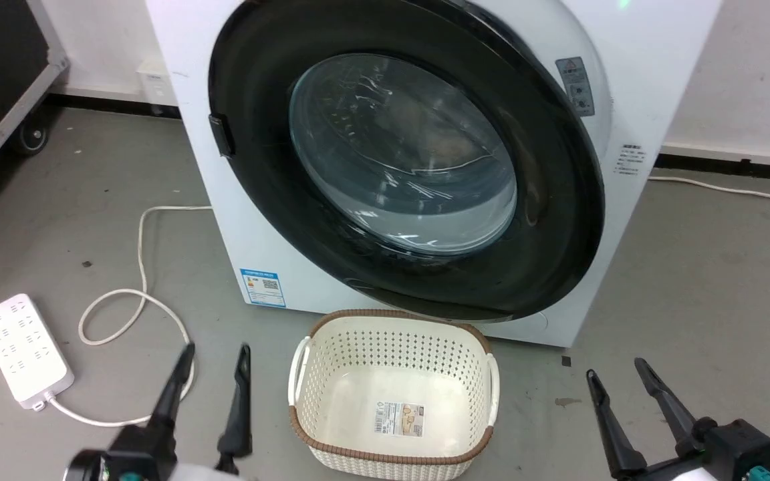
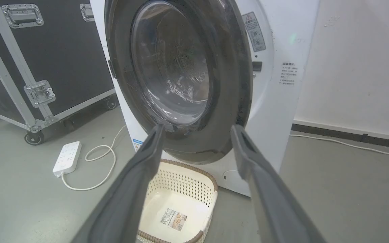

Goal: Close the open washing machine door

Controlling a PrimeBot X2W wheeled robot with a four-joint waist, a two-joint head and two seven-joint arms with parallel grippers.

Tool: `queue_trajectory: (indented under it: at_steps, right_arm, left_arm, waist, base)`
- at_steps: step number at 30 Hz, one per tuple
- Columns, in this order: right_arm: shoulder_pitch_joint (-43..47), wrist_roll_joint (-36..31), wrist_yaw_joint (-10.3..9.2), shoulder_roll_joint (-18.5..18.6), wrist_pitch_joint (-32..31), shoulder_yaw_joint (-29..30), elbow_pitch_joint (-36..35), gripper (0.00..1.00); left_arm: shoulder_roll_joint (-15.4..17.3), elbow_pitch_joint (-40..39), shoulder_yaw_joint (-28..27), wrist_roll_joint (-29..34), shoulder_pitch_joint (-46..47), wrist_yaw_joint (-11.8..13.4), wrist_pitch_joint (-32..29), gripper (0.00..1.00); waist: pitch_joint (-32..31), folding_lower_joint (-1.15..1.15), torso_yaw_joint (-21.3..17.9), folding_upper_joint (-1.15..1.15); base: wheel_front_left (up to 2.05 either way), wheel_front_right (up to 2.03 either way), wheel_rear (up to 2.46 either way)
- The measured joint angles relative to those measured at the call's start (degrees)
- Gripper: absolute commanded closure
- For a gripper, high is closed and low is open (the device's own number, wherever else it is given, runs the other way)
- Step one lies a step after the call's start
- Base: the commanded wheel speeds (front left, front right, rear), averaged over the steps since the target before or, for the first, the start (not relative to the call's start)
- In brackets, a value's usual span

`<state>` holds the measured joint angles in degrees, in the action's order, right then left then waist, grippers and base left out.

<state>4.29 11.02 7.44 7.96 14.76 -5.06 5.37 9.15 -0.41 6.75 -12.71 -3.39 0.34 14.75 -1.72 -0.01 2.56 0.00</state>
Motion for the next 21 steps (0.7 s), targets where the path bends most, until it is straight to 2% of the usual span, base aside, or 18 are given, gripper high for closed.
queue_trajectory:
  at_steps: [4, 7, 8, 9, 10, 15, 21]
  right_arm:
    - [0.0, -0.48, 0.0, -0.12, 0.0, -0.38, -0.44, 0.0]
    - [0.01, -0.07, 0.0, -0.51, 0.0, -0.29, -0.9, 0.0]
    - [0.01, 0.52, 0.0, -0.79, 0.0, -0.24, -1.24, 0.48]
    - [0.01, 0.89, 0.0, -0.9, -0.01, -0.33, -1.67, 0.87]
    - [0.0, 1.14, 0.0, -0.82, -0.01, -0.6, -2.18, 1.0]
    - [-2.01, 2.21, 0.0, 2.13, -0.01, -3.33, -3.98, 1.0]
    - [-11.71, 6.47, 0.0, 9.7, -1.34, -6.58, -3.07, 1.0]
  left_arm:
    - [-0.02, 0.26, 0.44, 4.78, -2.1, 0.09, 0.0, 0.0]
    - [0.26, 0.94, 0.68, 7.99, -2.65, 1.49, 0.0, 0.0]
    - [0.21, 1.01, 0.59, 8.4, -2.7, 1.91, 0.0, 0.0]
    - [0.2, 1.01, 0.57, 8.81, -2.7, 2.1, 0.0, 0.0]
    - [0.19, 0.98, 0.62, 9.2, -2.69, 2.12, 0.0, 0.0]
    - [-1.05, 0.56, 1.29, 9.9, -1.75, 2.61, 0.0, 0.0]
    - [-2.7, 0.27, 2.36, 10.18, 1.83, 2.74, 0.0, 0.0]
  waist:
    - [0.2, 0.01, 0.43, 0.0]
    - [0.75, 0.0, 0.61, 0.0]
    - [0.99, 0.01, 0.7, 0.0]
    - [1.27, 0.01, 0.81, 0.0]
    - [1.59, 0.01, 0.95, 0.0]
    - [4.44, 0.02, 2.01, 0.0]
    - [8.89, 0.02, 4.39, 0.0]
  base:
    - [0.0, 0.0, 0.0]
    - [0.0, 0.0, 0.0]
    - [0.0, 0.0, 0.0]
    - [0.0, 0.0, 0.0]
    - [0.0, 0.0, 0.0]
    - [0.0, 0.0, 0.0]
    - [0.0, 0.0, 0.0]
